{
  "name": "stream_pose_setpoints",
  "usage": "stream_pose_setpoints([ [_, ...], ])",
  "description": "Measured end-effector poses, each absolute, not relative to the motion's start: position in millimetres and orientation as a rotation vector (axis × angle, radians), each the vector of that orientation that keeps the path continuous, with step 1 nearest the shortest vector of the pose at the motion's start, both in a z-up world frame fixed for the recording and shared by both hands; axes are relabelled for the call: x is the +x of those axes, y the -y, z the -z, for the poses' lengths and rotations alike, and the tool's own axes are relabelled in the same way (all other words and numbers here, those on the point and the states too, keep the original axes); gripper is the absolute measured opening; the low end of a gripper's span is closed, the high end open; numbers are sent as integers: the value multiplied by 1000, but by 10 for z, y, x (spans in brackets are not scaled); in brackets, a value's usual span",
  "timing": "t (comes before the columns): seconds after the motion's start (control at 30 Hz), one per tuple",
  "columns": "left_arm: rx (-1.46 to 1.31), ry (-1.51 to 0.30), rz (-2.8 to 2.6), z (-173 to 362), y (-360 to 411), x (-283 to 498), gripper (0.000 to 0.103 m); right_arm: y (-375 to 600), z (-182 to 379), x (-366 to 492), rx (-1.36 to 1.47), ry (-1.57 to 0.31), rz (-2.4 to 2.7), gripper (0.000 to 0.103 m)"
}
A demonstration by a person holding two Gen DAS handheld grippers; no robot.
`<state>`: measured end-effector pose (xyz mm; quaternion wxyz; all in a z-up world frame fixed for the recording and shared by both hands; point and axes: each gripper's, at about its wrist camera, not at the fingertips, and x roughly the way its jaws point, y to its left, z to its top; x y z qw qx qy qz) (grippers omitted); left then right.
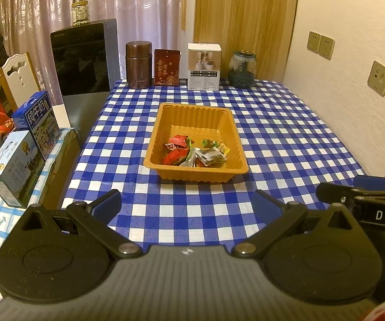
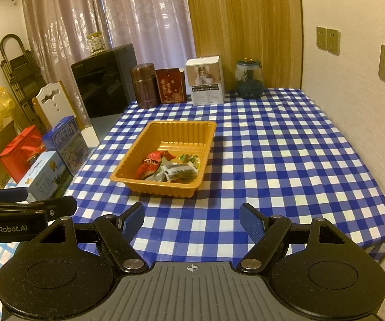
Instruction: Organize snacks
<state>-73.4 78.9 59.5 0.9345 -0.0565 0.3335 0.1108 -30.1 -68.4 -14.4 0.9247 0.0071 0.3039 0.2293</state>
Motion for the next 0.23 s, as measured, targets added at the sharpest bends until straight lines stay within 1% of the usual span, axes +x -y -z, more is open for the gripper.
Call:
stream_pose_setpoints([
  [0.23, -130, -657, -229, -565, -803, -760, 103, 682, 143, -302, 15, -623, -470, 78],
])
